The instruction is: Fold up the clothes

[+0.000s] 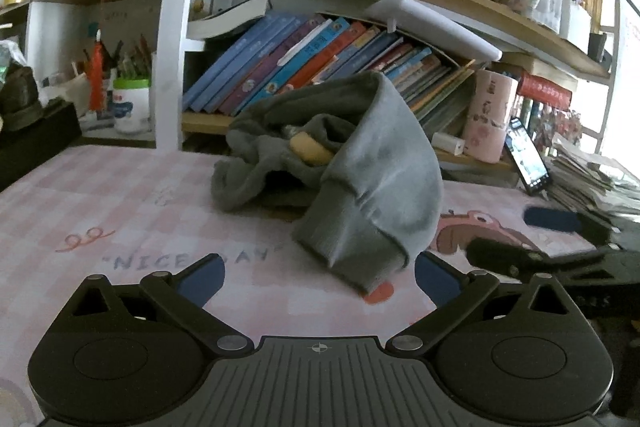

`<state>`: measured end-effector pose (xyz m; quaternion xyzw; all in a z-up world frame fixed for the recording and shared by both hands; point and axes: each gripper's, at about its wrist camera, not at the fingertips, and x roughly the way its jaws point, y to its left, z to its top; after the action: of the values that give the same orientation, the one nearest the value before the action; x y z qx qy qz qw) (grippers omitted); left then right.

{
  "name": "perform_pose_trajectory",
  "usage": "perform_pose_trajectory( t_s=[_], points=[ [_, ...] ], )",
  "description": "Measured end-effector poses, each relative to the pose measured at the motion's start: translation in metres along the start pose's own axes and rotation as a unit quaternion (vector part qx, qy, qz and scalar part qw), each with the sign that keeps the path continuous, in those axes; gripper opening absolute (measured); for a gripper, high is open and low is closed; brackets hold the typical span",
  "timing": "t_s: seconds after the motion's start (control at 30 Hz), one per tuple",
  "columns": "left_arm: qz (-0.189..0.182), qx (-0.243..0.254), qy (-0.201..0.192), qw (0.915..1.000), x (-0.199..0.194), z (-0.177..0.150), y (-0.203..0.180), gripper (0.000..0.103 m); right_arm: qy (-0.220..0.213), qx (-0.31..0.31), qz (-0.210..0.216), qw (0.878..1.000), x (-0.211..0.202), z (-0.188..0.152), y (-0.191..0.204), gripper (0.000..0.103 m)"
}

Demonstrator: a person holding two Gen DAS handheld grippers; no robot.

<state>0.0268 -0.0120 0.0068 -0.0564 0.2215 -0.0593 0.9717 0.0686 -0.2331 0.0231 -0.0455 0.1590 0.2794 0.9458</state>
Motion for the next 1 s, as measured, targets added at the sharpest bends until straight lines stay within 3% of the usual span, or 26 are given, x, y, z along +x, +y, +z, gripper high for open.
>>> perform_pose_trajectory(
  t_s=[0.2,0.53,0.63,0.67,0.7,0.77,0.9,1.0],
  points=[
    [0.014,-0.006,-0.005,0.9999,0.027,0.016,-0.008,0.098,0.004,0.016,-0.023,1.0,-0.003,-0.002,-0.015,0.103],
    [-0.016,-0.061,-0.014,0.9979,0.062,0.027,-0.012,0.097,0.01,0.032,-0.026,0.999,-0.001,-0.004,-0.023,0.103],
    [-0.031,-0.075,0.0,0.9967,0.074,0.031,-0.015,0.09,0.014,0.037,-0.024,0.999,0.0,-0.004,-0.025,0.103],
    [-0.028,-0.079,0.008,0.9965,0.078,0.032,-0.017,0.081,0.017,0.041,-0.022,0.999,0.0,-0.004,-0.026,0.103],
    [-0.025,-0.084,0.016,0.996,0.081,0.032,-0.016,0.057,0.019,0.046,-0.02,0.999,0.0,-0.004,-0.027,0.103],
    [-0.034,-0.124,0.041,0.9908,0.085,0.031,-0.004,0.025,0.022,0.056,-0.017,0.998,0.001,-0.004,-0.03,0.103],
    [-0.058,-0.193,0.058,0.9778,0.071,0.029,0.028,0.015,0.021,0.064,-0.007,0.998,0.001,-0.005,-0.033,0.103],
    [-0.031,-0.186,0.038,0.9814,0.041,0.03,0.052,0.014,0.017,0.054,0.01,0.998,0.0,-0.005,-0.029,0.103]
  ],
)
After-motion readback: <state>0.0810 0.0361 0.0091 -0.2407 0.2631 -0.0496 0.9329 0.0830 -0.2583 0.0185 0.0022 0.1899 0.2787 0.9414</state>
